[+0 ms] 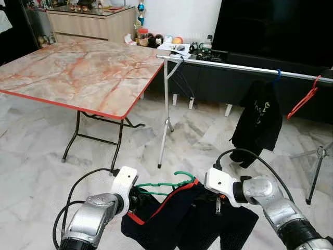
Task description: Hang hanger
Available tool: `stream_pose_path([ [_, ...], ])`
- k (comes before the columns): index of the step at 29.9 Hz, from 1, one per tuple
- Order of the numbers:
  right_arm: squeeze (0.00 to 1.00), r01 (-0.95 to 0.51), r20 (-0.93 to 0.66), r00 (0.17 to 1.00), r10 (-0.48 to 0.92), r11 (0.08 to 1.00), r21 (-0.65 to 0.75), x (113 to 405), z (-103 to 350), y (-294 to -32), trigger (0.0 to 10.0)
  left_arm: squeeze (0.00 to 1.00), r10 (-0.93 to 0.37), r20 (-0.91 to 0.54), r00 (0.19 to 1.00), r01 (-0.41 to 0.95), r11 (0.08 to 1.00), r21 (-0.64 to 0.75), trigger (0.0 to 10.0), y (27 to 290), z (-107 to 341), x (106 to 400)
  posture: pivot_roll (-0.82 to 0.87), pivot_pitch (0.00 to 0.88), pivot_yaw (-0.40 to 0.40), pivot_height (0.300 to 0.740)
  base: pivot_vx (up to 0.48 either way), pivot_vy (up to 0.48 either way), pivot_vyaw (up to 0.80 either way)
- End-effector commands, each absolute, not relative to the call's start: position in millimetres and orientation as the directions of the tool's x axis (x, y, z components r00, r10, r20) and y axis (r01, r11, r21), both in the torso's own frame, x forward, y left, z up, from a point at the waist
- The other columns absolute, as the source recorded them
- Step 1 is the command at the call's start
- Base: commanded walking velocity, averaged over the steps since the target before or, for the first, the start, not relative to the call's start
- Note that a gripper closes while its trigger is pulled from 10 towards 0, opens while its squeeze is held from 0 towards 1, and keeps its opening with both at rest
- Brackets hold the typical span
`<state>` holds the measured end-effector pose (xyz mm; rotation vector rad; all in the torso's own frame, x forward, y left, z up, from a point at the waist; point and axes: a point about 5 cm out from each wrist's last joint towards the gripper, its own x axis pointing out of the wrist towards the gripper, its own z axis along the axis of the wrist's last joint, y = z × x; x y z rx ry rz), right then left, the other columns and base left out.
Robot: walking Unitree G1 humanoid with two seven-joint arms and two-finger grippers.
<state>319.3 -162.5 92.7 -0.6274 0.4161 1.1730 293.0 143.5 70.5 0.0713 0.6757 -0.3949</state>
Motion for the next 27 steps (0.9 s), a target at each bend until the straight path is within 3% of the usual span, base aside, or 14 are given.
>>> stream_pose_path([
  [1, 0.00, -0.932, -0.589, 0.356, 0.726, 0.231, -0.278, 324.8, 102.6, -159.0, 10.0, 0.00, -0.280, -0.631, 0.723, 0.329, 0.944, -0.041, 10.0, 148.0, 70.6, 295.3, 0.14, 0.000, -0.065, 0.740, 0.000, 0.000, 0.00],
  [10, 0.00, -0.932, -0.586, 0.355, 0.728, 0.225, -0.285, 325.3, 104.8, -158.5, 10.0, 0.00, -0.143, -0.629, 0.764, 0.190, 0.982, 0.007, 10.0, 161.8, 69.2, 301.7, 0.14, 0.000, -0.066, 0.740, 0.000, 0.000, 0.00],
  [16, 0.00, -0.932, -0.584, 0.353, 0.731, 0.220, -0.289, 326.0, 106.3, -156.9, 10.0, 0.00, -0.258, -0.651, 0.714, 0.288, 0.955, -0.063, 9.5, 148.5, 64.7, 295.6, 0.14, 0.000, -0.067, 0.740, 0.000, 0.000, 0.00],
  [18, 0.00, -0.932, -0.583, 0.353, 0.732, 0.218, -0.290, 326.3, 106.9, -156.5, 10.0, 0.00, -0.283, -0.653, 0.703, 0.307, 0.948, -0.082, 6.9, 144.0, 63.6, 293.7, 0.14, 0.000, -0.067, 0.740, 0.000, 0.000, 0.00],
  [19, 0.00, -0.932, -0.582, 0.352, 0.733, 0.217, -0.291, 326.3, 107.3, -156.4, 10.0, 0.00, -0.290, -0.656, 0.697, 0.313, 0.946, -0.084, 6.1, 142.3, 62.9, 293.0, 0.14, 0.000, -0.067, 0.740, 0.000, 0.000, 0.00],
  [21, 0.00, -0.932, -0.582, 0.352, 0.733, 0.216, -0.291, 326.4, 107.4, -156.4, 10.0, 0.00, -0.286, -0.657, 0.697, 0.310, 0.947, -0.084, 6.0, 142.2, 62.3, 293.1, 0.14, 0.000, -0.067, 0.740, 0.000, 0.000, 0.00],
  [24, 0.00, -0.931, -0.584, 0.353, 0.731, 0.216, -0.293, 326.5, 107.3, -156.7, 10.0, 0.00, -0.269, -0.668, 0.694, 0.307, 0.950, -0.063, 4.9, 143.6, 59.5, 293.1, 0.14, 0.000, -0.068, 0.740, 0.000, 0.000, 0.00],
  [25, 0.00, -0.932, -0.584, 0.353, 0.731, 0.215, -0.293, 326.5, 107.4, -156.9, 10.0, 0.00, -0.261, -0.671, 0.694, 0.308, 0.950, -0.051, 0.4, 144.6, 58.9, 293.1, 0.14, 0.000, -0.068, 0.740, 0.000, 0.000, 0.00],
  [27, 0.00, -0.932, -0.585, 0.352, 0.731, 0.214, -0.292, 326.4, 107.6, -156.9, 10.0, 0.00, -0.255, -0.671, 0.696, 0.305, 0.951, -0.046, 0.0, 145.5, 58.6, 293.2, 0.13, 0.000, -0.068, 0.740, 0.000, 0.000, 0.00],
])
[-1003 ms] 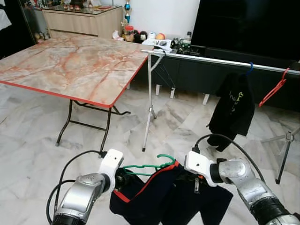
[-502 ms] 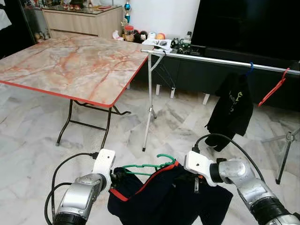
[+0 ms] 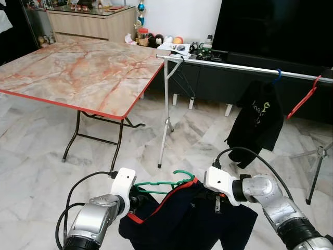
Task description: Hang hanger
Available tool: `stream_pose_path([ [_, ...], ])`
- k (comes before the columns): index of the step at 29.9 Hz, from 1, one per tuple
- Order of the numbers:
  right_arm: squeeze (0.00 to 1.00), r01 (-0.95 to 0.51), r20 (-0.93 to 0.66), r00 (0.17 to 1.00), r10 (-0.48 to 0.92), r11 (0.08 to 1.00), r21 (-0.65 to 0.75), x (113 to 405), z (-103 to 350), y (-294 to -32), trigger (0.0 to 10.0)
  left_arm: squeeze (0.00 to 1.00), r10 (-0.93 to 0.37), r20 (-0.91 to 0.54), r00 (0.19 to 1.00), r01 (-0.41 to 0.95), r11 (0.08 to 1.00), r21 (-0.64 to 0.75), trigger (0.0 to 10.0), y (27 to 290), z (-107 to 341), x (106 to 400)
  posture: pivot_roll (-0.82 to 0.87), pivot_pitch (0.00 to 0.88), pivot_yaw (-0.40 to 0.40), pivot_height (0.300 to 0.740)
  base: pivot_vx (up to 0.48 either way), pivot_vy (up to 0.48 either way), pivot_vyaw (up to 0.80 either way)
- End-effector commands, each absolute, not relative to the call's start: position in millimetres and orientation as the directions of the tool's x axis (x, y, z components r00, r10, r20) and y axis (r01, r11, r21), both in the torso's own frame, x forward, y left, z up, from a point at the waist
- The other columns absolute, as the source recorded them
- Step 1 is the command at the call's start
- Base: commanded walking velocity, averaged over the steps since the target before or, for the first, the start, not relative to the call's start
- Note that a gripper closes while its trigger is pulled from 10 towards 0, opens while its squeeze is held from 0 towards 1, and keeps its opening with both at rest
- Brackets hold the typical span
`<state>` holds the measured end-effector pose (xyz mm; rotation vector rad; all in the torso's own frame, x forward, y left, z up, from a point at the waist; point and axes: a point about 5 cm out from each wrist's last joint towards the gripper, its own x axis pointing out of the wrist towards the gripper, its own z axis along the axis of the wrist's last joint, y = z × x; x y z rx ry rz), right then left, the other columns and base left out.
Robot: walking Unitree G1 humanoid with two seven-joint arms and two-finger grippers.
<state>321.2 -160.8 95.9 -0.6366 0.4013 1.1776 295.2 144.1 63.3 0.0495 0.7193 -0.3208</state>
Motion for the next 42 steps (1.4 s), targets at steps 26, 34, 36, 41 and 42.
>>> stream_pose_path([
  [26, 0.00, -0.930, -0.581, 0.354, 0.733, 0.212, -0.300, 327.1, 108.7, -155.9, 10.0, 0.00, -0.223, -0.658, 0.719, 0.298, 0.955, 0.002, 0.0, 145.0, 52.6, 294.9, 0.13, 0.000, -0.068, 0.740, 0.000, 0.000, 0.00],
  [34, 0.00, -0.927, -0.590, 0.362, 0.721, 0.215, -0.306, 327.7, 107.0, -156.9, 10.0, 0.00, -0.144, -0.594, 0.791, 0.210, 0.977, 0.043, 0.0, 154.7, 61.1, 304.4, 0.13, 0.000, -0.068, 0.740, 0.000, 0.000, 0.00],
  [36, 0.00, -0.925, -0.606, 0.370, 0.704, 0.217, -0.313, 327.9, 104.2, -158.8, 10.0, 0.00, -0.128, -0.571, 0.811, 0.188, 0.981, 0.048, 0.0, 156.4, 65.4, 307.4, 0.14, 0.000, -0.068, 0.740, 0.000, 0.000, 0.00],
  [41, 0.00, -0.926, -0.637, 0.370, 0.677, 0.211, -0.313, 326.2, 98.5, -163.5, 10.0, 0.00, -0.051, -0.527, 0.849, 0.111, 0.990, 0.083, 0.0, 165.6, 73.1, 313.6, 0.14, 0.000, -0.069, 0.740, 0.000, 0.000, 0.00],
  [42, 0.00, -0.926, -0.636, 0.369, 0.678, 0.211, -0.312, 326.0, 98.5, -163.6, 10.0, 0.00, -0.043, -0.521, 0.852, 0.101, 0.991, 0.085, 0.0, 166.7, 73.8, 314.2, 0.14, 0.000, -0.069, 0.740, 0.000, 0.000, 0.00],
])
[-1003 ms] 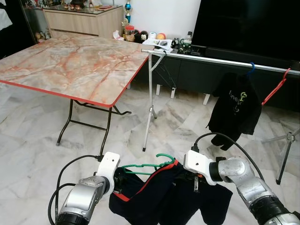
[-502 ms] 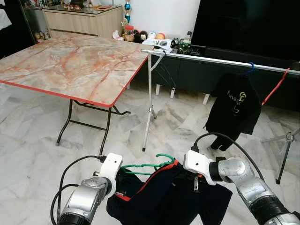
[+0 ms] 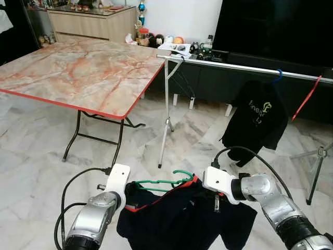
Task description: Hang hanger
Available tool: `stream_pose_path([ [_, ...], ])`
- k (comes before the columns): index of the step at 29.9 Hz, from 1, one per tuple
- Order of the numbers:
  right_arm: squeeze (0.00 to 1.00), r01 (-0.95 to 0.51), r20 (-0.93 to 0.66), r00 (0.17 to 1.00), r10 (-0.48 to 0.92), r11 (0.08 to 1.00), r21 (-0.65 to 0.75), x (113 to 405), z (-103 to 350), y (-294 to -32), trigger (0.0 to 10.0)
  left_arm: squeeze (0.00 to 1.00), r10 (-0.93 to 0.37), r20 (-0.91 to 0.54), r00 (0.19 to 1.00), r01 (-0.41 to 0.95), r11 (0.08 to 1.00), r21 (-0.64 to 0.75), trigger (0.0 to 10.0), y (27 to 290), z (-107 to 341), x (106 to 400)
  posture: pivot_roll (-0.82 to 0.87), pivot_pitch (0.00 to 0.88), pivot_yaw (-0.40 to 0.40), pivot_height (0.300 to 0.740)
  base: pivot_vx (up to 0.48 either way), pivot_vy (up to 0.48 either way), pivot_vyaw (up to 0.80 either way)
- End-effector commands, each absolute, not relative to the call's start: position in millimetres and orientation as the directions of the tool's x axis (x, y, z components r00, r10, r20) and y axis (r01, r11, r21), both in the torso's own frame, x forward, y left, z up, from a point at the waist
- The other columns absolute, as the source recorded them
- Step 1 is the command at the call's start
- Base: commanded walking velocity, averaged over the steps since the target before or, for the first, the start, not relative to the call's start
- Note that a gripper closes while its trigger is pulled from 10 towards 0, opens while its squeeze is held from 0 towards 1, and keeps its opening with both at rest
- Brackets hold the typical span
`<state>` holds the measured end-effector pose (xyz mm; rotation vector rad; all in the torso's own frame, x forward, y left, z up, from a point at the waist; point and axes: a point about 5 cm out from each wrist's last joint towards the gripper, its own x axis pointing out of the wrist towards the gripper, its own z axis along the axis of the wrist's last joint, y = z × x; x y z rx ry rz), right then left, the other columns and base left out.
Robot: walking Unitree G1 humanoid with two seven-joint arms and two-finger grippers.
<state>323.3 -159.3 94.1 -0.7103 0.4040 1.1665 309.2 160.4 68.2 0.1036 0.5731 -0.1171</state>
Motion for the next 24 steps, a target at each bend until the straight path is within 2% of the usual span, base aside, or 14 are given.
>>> stream_pose_path([
  [1, 0.00, -0.927, -0.636, 0.368, 0.678, 0.212, -0.311, 325.8, 98.4, -163.9, 10.0, 0.00, -0.029, -0.515, 0.857, 0.087, 0.992, 0.089, 0.0, 168.5, 74.6, 315.0, 0.14, 0.000, -0.069, 0.740, 0.000, 0.000, 0.00],
  [6, 0.00, -0.930, -0.645, 0.360, 0.674, 0.205, -0.305, 324.3, 96.6, -165.3, 10.0, 0.00, 0.031, -0.445, 0.895, 0.016, 0.995, 0.100, 0.0, 177.8, 83.6, 320.8, 0.13, 0.000, -0.067, 0.740, 0.000, 0.000, 0.00],
  [10, 0.00, -0.926, -0.635, 0.370, 0.678, 0.213, -0.312, 325.7, 98.1, -164.6, 10.0, 0.00, 0.069, -0.505, 0.860, 0.026, 0.984, 0.179, 0.0, 184.9, 75.0, 317.6, 0.13, 0.000, -0.067, 0.740, 0.000, 0.000, 0.00],
  [13, 0.00, -0.925, -0.587, 0.371, 0.720, 0.227, -0.305, 327.9, 106.4, -160.6, 10.0, 0.00, 0.006, -0.610, 0.792, 0.161, 0.963, 0.219, 0.0, 181.0, 58.0, 307.2, 0.13, 0.000, -0.067, 0.740, 0.000, 0.000, 0.00],
  [16, 0.00, -0.931, -0.560, 0.354, 0.749, 0.226, -0.287, 327.4, 111.5, -159.0, 10.0, 0.00, -0.030, -0.648, 0.761, 0.236, 0.943, 0.233, 0.0, 177.2, 51.3, 301.7, 0.13, 0.000, -0.067, 0.740, 0.000, 0.000, 0.00],
  [20, 0.00, -0.922, -0.540, 0.375, 0.753, 0.244, -0.300, 330.2, 117.7, -162.0, 10.0, 0.00, -0.159, -0.728, 0.667, 0.435, 0.876, 0.207, 0.0, 163.6, 40.2, 286.5, 0.13, 0.000, -0.069, 0.740, 0.000, 0.000, 0.00],
  [24, 0.00, -0.931, -0.490, 0.354, 0.797, 0.252, -0.264, 328.8, 124.2, -162.0, 10.0, 0.00, -0.219, -0.725, 0.653, 0.486, 0.855, 0.179, 0.0, 152.2, 42.2, 284.3, 0.14, 0.000, -0.069, 0.740, 0.000, 0.000, 0.00],
])
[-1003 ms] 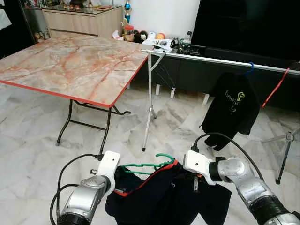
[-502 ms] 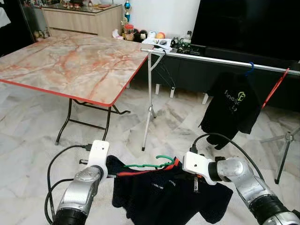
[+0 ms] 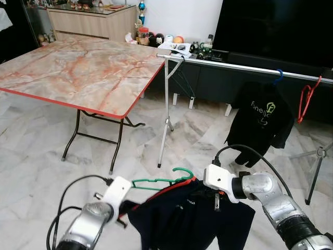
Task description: Hang hanger
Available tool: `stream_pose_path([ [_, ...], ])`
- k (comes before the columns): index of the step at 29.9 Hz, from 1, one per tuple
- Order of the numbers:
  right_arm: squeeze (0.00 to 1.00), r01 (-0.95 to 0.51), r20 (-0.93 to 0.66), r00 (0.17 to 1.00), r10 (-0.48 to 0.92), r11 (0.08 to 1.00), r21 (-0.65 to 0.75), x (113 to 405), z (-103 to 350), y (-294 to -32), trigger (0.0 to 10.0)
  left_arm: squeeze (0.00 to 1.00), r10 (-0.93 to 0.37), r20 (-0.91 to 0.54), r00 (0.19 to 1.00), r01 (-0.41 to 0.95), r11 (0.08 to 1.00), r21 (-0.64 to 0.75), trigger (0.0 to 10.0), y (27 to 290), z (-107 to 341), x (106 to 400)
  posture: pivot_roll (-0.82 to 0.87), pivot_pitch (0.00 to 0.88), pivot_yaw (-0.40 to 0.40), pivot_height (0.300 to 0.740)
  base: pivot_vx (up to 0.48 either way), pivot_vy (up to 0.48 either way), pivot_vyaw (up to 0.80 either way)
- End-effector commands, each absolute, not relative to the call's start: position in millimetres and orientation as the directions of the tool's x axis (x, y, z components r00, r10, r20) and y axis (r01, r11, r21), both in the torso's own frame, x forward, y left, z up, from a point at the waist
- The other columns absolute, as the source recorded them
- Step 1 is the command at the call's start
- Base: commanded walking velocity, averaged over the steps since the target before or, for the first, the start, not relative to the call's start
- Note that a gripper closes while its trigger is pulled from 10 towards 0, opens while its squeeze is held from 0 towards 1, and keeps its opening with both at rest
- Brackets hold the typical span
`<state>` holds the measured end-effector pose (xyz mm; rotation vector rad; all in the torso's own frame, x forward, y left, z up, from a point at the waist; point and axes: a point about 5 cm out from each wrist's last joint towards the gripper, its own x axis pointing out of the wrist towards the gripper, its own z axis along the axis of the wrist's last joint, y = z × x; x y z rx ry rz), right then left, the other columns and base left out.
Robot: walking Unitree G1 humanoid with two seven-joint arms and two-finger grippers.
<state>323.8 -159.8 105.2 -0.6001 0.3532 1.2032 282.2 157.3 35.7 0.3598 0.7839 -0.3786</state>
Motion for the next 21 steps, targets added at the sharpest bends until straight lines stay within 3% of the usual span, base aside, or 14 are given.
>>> stream_pose_path([
  [1, 0.00, -0.935, -0.476, 0.345, 0.809, 0.249, -0.253, 328.1, 125.9, -161.1, 10.0, 0.00, -0.236, -0.727, 0.645, 0.502, 0.848, 0.170, 0.0, 149.8, 42.7, 283.9, 0.14, 0.000, -0.069, 0.740, 0.000, 0.000, 0.00],
  [6, 0.00, -0.940, -0.462, 0.329, 0.823, 0.242, -0.239, 326.7, 127.1, -158.6, 10.0, 0.00, -0.372, -0.708, 0.601, 0.599, 0.796, 0.090, 0.0, 129.4, 46.8, 279.4, 0.13, 0.000, -0.069, 0.740, 0.000, 0.000, 0.00],
  [7, 0.00, -0.940, -0.482, 0.331, 0.811, 0.240, -0.243, 326.6, 124.1, -159.3, 10.0, 0.00, -0.398, -0.677, 0.618, 0.617, 0.780, 0.105, 5.4, 126.4, 51.6, 281.2, 0.13, 0.000, -0.069, 0.740, 0.000, 0.000, 0.00],
  [8, 0.00, -0.939, -0.505, 0.335, 0.796, 0.239, -0.247, 326.6, 120.2, -160.3, 10.0, 0.00, -0.424, -0.637, 0.644, 0.627, 0.769, 0.121, 10.0, 123.8, 58.3, 284.1, 0.14, 0.000, -0.070, 0.740, 0.000, 0.000, 0.00],
  [10, 0.00, -0.937, -0.520, 0.341, 0.783, 0.243, -0.249, 326.7, 117.1, -160.9, 10.0, 0.00, -0.444, -0.602, 0.664, 0.629, 0.766, 0.129, 10.0, 123.9, 64.7, 286.8, 0.14, 0.000, -0.070, 0.740, 0.000, 0.000, 0.00],
  [11, 0.00, -0.936, -0.540, 0.347, 0.767, 0.243, -0.256, 327.0, 114.4, -161.7, 10.0, 0.16, -0.473, -0.584, 0.659, 0.655, 0.743, 0.137, 10.0, 124.1, 68.9, 286.5, 0.14, 0.000, -0.071, 0.740, 0.000, 0.000, 0.00],
  [12, 0.00, -0.934, -0.553, 0.352, 0.755, 0.242, -0.264, 327.2, 112.4, -162.1, 10.0, 0.67, -0.493, -0.587, 0.642, 0.683, 0.716, 0.145, 10.0, 124.9, 70.0, 284.0, 0.14, 0.000, -0.071, 0.740, 0.000, 0.000, 0.00],
  [13, 0.00, -0.930, -0.567, 0.361, 0.740, 0.242, -0.276, 327.7, 109.9, -162.3, 10.0, 0.79, -0.517, -0.596, 0.614, 0.720, 0.676, 0.155, 10.0, 126.3, 70.6, 280.0, 0.14, 0.000, -0.070, 0.740, 0.000, 0.000, 0.00],
  [14, 0.00, -0.926, -0.569, 0.372, 0.734, 0.250, -0.282, 328.8, 109.5, -162.0, 10.0, 1.00, -0.538, -0.599, 0.593, 0.747, 0.645, 0.160, 10.0, 126.9, 70.8, 276.7, 0.14, 0.000, -0.069, 0.740, 0.000, 0.000, 0.00],
  [21, 0.00, -0.913, -0.598, 0.404, 0.692, 0.262, -0.313, 333.0, 103.8, -159.5, 10.0, 1.00, -0.621, -0.662, 0.419, 0.895, 0.406, 0.185, 10.0, 136.2, 70.0, 251.0, 0.14, 0.000, -0.069, 0.740, 0.000, 0.000, 0.00],
])
